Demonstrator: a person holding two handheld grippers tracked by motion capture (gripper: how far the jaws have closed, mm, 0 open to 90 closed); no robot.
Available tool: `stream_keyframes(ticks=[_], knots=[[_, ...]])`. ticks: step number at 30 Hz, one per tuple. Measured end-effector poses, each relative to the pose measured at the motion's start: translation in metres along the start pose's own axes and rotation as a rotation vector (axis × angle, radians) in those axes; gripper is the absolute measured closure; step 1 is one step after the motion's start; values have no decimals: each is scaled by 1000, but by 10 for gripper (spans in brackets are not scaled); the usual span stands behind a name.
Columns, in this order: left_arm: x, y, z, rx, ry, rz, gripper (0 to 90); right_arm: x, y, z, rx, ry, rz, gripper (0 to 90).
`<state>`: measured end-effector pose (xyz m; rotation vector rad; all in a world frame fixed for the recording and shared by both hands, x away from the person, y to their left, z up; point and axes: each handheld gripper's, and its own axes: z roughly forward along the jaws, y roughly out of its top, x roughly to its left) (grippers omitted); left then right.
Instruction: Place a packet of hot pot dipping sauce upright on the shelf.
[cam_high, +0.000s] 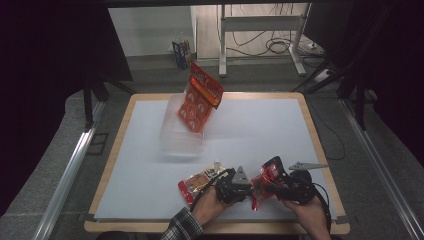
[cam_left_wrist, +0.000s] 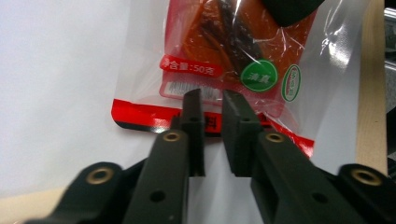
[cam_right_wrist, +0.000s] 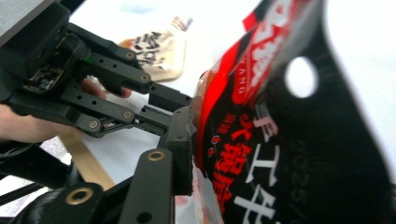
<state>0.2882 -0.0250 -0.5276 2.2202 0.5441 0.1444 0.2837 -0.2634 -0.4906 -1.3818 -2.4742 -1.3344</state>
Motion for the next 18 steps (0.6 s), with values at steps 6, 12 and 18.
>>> stream_keyframes(ticks=[6,12,18], knots=[[1,-2,-11,-25,-8,-9,679,6,4,-7,-23,-24,-40,692],[-4,-8,-27,-32,12,24,502,4,7,-15,-47,-57,-48,693],[-1,-21,-46,-62,36,14,382,5,11,-20,-62,-58,-57,694]])
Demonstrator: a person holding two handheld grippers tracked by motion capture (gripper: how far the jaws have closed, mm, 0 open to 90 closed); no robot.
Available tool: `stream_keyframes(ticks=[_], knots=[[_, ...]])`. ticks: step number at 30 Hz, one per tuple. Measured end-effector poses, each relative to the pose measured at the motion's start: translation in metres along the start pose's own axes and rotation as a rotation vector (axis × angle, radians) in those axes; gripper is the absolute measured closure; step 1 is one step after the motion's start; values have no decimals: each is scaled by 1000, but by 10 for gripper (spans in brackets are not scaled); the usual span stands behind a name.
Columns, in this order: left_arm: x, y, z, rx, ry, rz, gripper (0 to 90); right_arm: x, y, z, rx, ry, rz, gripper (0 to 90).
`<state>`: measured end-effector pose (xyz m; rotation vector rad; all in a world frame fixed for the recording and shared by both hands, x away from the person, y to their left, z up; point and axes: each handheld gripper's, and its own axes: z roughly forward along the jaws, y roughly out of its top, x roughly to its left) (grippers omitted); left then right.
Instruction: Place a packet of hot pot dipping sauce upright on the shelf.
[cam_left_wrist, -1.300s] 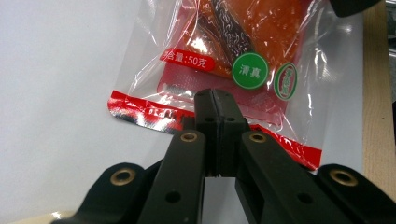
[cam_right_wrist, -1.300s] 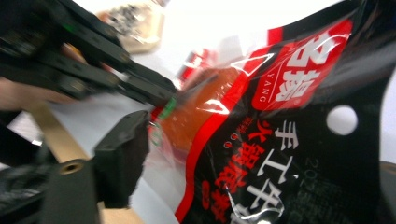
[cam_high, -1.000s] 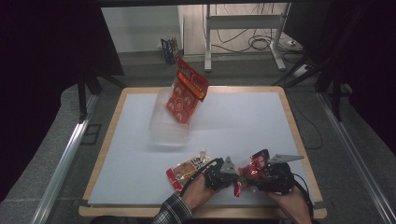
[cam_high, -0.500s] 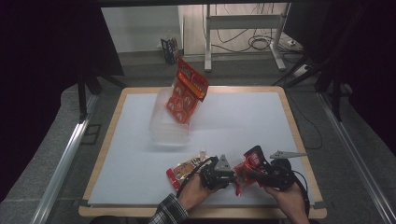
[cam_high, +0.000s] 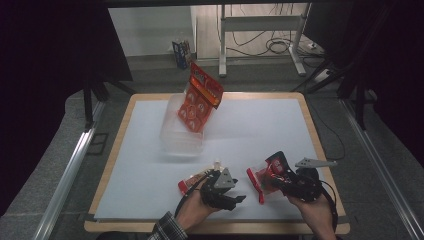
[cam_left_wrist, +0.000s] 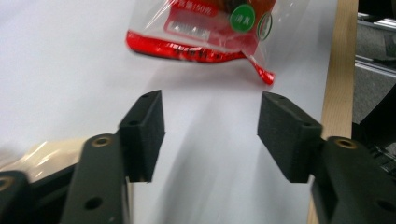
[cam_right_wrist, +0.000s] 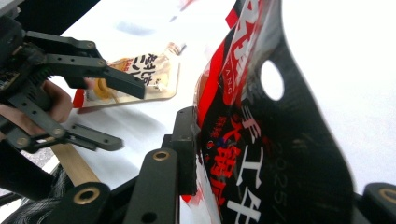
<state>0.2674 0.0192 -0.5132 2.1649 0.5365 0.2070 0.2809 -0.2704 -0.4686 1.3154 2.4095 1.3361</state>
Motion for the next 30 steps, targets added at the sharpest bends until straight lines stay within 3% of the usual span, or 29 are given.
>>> stream_keyframes(ticks=[5,12,15,30], knots=[[5,-10,-11,-6,16,-38,273,1,4,-2,1,-1,-22,694],[5,-15,-30,-21,67,-43,139,-1,13,-2,2,-1,-50,695],[9,-23,-42,-38,79,-69,100,1,18,-2,-6,-4,-64,694],[17,-49,-69,-43,134,-114,28,4,54,9,-27,-6,-126,699]])
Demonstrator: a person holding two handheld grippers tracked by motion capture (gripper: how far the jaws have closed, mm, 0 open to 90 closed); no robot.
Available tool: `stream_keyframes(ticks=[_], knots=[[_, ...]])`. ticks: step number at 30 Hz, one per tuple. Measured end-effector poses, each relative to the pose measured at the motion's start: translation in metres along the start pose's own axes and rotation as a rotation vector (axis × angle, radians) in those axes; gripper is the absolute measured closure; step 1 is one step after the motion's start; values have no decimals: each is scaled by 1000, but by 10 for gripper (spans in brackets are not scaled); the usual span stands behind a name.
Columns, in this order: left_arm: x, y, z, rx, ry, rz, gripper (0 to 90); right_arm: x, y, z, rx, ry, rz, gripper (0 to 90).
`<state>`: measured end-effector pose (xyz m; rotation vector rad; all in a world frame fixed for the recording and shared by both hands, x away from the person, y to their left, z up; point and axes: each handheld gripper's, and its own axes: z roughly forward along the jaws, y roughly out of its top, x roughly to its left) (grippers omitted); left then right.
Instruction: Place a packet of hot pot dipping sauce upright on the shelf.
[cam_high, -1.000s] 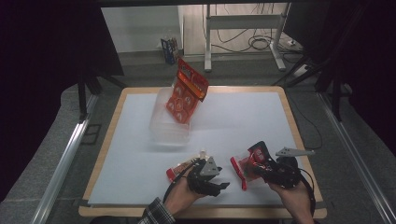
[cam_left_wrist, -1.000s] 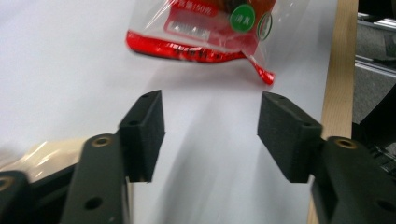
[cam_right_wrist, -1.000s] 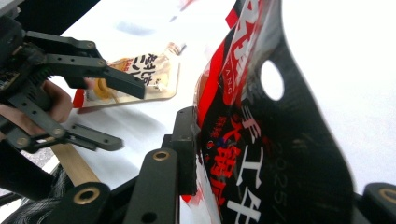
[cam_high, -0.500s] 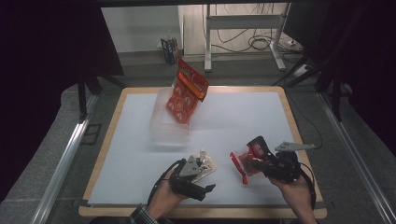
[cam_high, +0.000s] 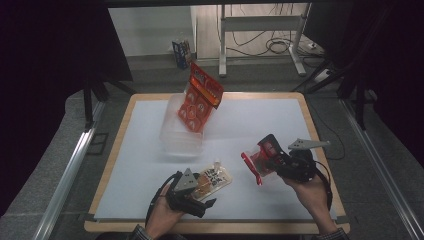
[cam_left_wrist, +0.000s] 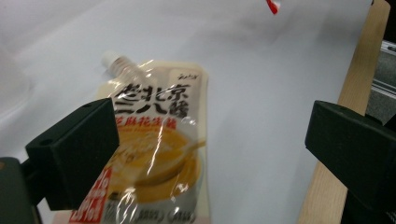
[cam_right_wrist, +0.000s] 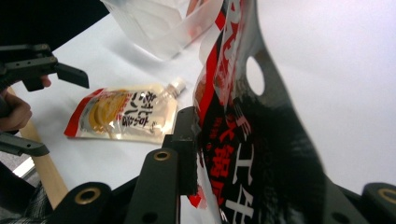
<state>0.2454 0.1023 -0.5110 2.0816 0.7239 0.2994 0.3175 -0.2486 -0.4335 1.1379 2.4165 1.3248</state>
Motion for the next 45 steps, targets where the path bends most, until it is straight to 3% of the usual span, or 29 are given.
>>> stream_keyframes(ticks=[13,27,40,45], knots=[[9,-14,-16,-23,38,-43,15,-8,33,24,11,41,-29,700],[4,-22,-23,9,76,-20,14,3,71,68,46,98,-115,701],[6,-27,-28,15,84,-58,12,14,91,95,80,117,-164,701],[5,-28,-27,28,94,-48,11,17,96,102,89,125,-172,701]])
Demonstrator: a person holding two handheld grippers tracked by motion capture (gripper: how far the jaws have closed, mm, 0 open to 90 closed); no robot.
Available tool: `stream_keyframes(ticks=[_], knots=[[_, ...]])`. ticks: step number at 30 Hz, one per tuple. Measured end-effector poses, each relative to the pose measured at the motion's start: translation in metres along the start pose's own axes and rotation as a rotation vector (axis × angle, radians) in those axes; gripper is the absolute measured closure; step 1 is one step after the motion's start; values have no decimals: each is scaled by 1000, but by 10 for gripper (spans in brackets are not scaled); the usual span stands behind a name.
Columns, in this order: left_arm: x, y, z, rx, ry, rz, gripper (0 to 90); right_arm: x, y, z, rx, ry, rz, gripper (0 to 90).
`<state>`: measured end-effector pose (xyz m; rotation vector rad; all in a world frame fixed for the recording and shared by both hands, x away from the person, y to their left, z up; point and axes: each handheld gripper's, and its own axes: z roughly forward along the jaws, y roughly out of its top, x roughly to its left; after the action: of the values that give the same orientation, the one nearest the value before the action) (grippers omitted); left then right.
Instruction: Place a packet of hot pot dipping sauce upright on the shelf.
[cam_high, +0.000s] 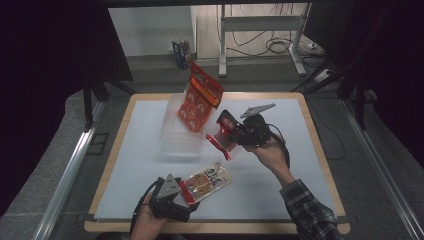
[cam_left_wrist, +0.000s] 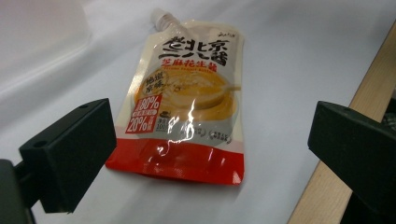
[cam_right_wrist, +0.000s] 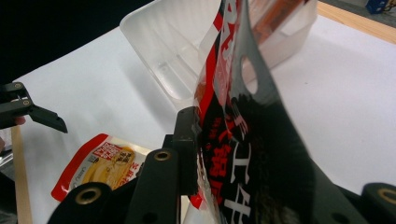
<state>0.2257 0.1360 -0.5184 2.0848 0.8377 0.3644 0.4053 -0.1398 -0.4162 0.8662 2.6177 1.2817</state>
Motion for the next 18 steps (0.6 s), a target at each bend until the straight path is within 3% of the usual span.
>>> stream_keyframes(ticks=[10,18], knots=[[0,0,0,-5,-4,-7,10,8,14,20,26,26,-42,701],[3,-1,-2,-25,-28,-36,9,18,27,37,52,59,-97,701]])
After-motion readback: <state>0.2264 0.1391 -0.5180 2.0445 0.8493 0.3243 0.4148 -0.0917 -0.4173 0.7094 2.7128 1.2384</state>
